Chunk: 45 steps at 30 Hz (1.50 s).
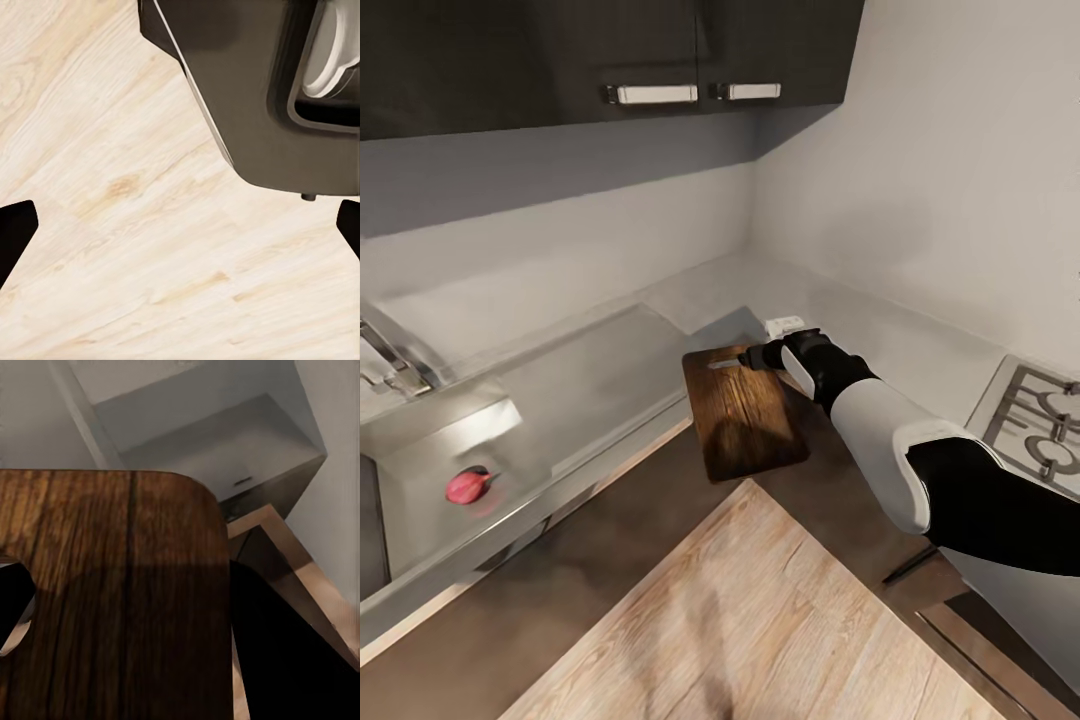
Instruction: In the kitchen, take the Vidalia onion out of the sink, dice it on the chopping board with the paring knife, put the diced onion into the bowl on the countertop, then place both the paring knife and the chopping board into the sink.
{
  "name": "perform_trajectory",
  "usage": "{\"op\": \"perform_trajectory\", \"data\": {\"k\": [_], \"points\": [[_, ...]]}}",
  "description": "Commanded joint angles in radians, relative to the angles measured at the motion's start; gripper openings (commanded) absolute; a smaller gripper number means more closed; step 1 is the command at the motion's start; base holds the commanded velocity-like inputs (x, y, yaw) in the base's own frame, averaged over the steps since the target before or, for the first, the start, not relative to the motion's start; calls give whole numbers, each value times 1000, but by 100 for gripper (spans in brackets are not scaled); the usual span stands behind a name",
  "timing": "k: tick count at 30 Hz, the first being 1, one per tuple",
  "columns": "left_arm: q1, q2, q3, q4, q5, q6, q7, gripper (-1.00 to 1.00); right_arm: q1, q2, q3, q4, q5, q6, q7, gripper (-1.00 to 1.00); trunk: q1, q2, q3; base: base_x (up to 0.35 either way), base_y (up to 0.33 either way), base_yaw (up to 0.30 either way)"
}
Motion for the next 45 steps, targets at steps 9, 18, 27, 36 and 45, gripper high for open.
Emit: {"op": "perform_trajectory", "data": {"k": [9,18,27,36,45], "points": [[1,-1,2,4,8,-1,0,100,-1,0,3,2,1,7,6,-100,1,-2,12,0,0,0],[1,-1,2,17,8,-2,0,100,-1,0,4,2,0,8,9,-100,1,-2,13,-53,98,14],[1,-1,2,17,8,-2,0,100,-1,0,3,2,-1,6,9,-100,1,-2,13,-159,255,248],[1,-1,2,18,8,-2,0,100,-1,0,3,2,-1,6,8,-100,1,-2,13,-167,256,279],[1,-1,2,24,8,-2,0,100,-1,0,3,2,-1,6,8,-100,1,-2,13,-171,256,280]]}}
